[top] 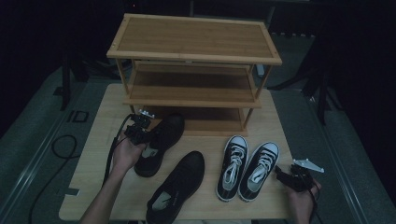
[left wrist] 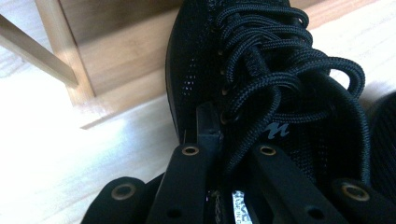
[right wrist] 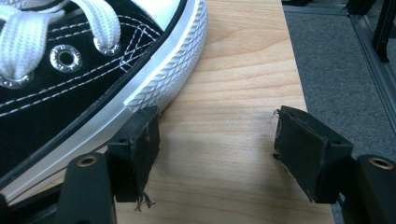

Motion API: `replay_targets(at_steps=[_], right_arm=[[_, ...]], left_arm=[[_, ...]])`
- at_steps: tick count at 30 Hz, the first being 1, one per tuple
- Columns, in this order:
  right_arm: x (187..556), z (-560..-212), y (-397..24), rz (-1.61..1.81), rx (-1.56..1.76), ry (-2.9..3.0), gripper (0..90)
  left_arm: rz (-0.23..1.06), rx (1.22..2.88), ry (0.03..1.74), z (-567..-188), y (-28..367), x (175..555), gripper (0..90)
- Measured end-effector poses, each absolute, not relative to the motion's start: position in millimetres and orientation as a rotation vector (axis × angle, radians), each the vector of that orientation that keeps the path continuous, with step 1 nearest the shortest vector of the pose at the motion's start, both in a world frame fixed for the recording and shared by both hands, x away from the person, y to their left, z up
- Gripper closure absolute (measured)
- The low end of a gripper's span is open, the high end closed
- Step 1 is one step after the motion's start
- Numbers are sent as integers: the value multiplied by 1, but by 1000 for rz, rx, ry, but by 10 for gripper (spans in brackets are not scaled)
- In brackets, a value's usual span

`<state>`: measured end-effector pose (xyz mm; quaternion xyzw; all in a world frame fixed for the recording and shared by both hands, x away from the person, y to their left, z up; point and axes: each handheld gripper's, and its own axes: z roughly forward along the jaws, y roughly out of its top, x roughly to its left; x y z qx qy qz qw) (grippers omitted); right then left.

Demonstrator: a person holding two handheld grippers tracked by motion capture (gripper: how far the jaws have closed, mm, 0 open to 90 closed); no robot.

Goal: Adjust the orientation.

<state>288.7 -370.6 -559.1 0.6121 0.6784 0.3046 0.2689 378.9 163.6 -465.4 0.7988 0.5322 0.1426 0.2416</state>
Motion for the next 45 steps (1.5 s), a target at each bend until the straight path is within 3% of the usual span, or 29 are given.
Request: replay_targets(at_steps=[27,45], right_arm=[[289,-559,-371,822,1650,1830,305],[289,-559,-371,822,1649,1831,305]], left_arm=[[578,2145,1454,-467,155,407,883],[586,2159,1436,-468,156,416,835]])
